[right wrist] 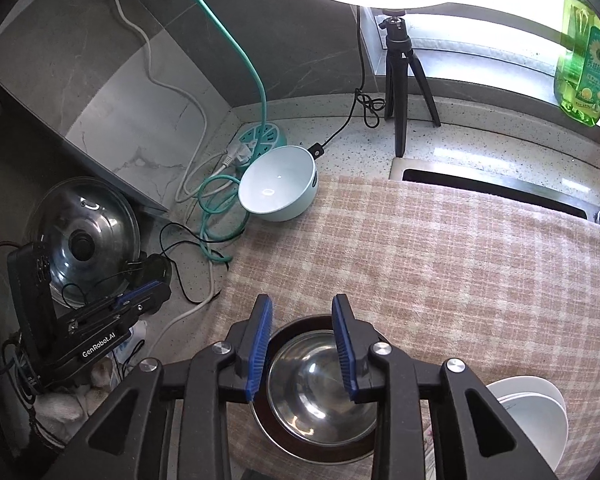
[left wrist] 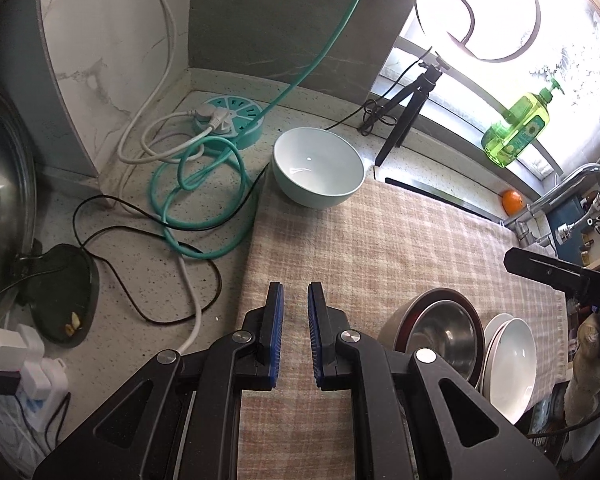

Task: Organize plates and bowls
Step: 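Move the left gripper toward the white ceramic bowl by the cables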

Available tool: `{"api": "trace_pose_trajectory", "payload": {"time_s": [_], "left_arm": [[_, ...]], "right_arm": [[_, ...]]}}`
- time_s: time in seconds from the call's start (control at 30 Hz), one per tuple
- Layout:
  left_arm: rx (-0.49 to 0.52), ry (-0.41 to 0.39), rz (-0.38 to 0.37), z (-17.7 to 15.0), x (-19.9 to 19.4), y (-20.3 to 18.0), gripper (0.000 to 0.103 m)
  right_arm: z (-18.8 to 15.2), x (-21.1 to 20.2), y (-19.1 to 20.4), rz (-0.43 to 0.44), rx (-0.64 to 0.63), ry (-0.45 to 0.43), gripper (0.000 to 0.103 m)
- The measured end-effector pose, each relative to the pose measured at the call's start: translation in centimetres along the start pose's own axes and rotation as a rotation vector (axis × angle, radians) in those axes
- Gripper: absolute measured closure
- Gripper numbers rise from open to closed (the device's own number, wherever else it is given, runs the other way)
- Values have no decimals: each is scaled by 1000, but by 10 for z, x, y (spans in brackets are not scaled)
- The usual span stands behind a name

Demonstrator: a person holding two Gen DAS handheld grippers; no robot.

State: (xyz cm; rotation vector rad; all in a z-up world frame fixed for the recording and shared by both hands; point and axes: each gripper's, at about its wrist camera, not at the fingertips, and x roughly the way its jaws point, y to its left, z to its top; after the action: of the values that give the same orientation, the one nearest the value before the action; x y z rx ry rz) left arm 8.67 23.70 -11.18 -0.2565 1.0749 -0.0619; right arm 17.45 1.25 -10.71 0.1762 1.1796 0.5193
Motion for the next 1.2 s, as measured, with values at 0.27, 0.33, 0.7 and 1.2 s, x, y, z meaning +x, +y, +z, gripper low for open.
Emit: {"api": "trace_pose_trajectory", "payload": {"time_s": [0.27,0.33,0.7,1.2], "left_arm": [[-19,-26,9,14,-3,17,81],[-21,-34,11,18,-4,21,81],[-9,-43,27,33,-5,29,81],[-18,41,-21,58,41,21,81]], "right_arm": [[22,3,9,8,-4,-6,75],[27,5,10,21,8,-4,75],[50,11,24,27,-5,-1,75],[83,54,10,25,31,67,75]]}}
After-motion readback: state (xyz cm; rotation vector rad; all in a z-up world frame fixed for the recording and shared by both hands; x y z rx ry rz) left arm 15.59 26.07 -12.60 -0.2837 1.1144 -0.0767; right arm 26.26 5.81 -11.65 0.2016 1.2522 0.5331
